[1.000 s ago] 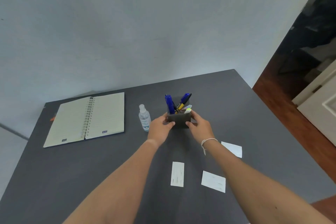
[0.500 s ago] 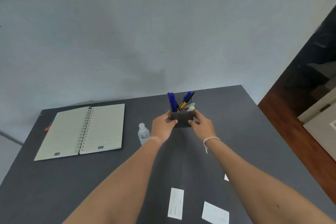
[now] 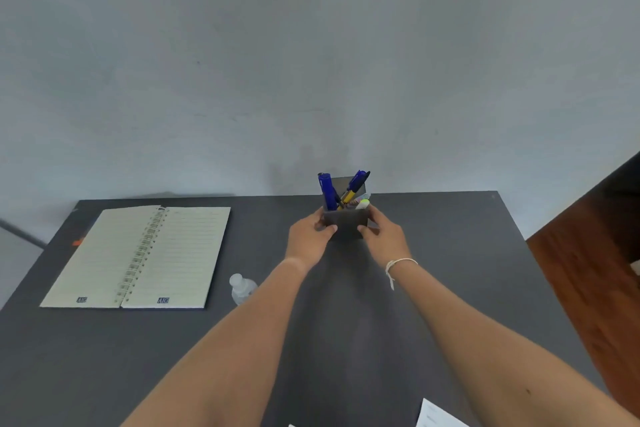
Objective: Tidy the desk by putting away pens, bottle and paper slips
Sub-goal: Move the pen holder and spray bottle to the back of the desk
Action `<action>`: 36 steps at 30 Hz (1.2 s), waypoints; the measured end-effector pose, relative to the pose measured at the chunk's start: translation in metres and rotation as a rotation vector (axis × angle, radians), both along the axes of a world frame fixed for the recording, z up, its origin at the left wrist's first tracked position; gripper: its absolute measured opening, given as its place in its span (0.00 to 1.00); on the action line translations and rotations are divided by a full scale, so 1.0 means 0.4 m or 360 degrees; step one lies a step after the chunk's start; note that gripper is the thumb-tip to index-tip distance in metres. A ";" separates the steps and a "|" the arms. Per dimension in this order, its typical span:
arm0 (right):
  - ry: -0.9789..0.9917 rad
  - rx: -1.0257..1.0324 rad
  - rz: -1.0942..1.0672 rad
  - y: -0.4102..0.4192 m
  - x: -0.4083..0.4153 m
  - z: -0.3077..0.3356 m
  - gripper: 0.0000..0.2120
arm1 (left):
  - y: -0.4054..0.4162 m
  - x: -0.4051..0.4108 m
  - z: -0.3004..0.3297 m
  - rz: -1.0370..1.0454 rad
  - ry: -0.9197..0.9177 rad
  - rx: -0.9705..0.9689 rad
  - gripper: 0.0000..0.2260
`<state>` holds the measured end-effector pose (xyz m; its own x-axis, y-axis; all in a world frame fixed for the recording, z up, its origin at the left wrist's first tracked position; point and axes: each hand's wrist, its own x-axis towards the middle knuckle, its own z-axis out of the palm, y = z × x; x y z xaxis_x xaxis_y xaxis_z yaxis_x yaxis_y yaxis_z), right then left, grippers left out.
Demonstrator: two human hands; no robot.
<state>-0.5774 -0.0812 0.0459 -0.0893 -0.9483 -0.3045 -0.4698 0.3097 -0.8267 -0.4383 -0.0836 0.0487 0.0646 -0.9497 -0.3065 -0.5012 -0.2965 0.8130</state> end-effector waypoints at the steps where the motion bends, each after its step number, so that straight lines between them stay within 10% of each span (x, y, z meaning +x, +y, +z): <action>1: -0.0003 0.0007 0.0011 -0.014 0.001 -0.007 0.25 | -0.013 -0.001 -0.006 0.0011 -0.0005 0.0006 0.18; 36: -0.0017 0.0013 -0.0039 -0.087 -0.009 -0.060 0.33 | -0.075 -0.003 -0.033 0.0088 0.0060 0.0083 0.23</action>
